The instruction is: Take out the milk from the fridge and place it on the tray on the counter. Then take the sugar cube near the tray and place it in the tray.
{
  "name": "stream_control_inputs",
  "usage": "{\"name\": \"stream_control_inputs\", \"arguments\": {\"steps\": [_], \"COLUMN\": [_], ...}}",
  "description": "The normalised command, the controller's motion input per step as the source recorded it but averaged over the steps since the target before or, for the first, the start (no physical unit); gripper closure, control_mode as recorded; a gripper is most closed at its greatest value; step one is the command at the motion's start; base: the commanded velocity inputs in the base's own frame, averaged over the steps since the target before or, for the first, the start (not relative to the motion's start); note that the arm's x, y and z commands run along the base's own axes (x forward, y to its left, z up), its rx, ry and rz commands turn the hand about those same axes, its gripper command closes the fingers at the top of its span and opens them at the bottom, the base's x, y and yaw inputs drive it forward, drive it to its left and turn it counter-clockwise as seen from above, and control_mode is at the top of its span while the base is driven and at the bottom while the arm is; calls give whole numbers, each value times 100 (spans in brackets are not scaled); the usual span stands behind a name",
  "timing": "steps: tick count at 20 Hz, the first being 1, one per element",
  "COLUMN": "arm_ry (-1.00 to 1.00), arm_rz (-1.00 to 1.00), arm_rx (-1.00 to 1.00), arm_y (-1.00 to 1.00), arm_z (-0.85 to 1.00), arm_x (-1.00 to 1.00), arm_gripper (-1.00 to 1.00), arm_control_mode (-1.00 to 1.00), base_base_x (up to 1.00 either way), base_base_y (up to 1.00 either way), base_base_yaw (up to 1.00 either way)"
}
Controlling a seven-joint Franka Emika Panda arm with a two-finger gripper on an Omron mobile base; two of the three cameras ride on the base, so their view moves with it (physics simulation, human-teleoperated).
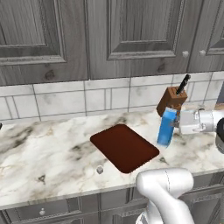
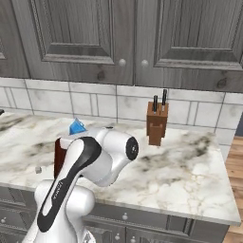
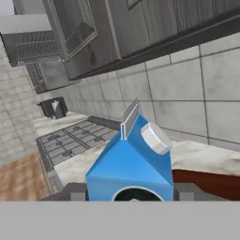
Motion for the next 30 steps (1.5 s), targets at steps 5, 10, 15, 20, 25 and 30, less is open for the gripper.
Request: {"name": "stream_control_inputs", "arguments": {"steps": [5,10,15,20,25,30], "arm_ry": [-11,-13,1,-1,0,0], "arm_rz": [0,0,0,0,0,0], "arm_rx": [0,0,0,-1,-1,-1], "arm_y": [35,30,4,11,15,14], "arm_z": [-33,-32,-20,-11,-24,-26], "arm_x": [51,36,47,37,38,47], "arm_gripper": [100,100,100,100,100,100], "arm_control_mode": [-100,-100,-100,-100,-100,-100], "base_base_x": [0,0,0,0,0,0], "base_base_y": [0,0,0,0,0,0], "base_base_yaw": [0,0,0,0,0,0]}}
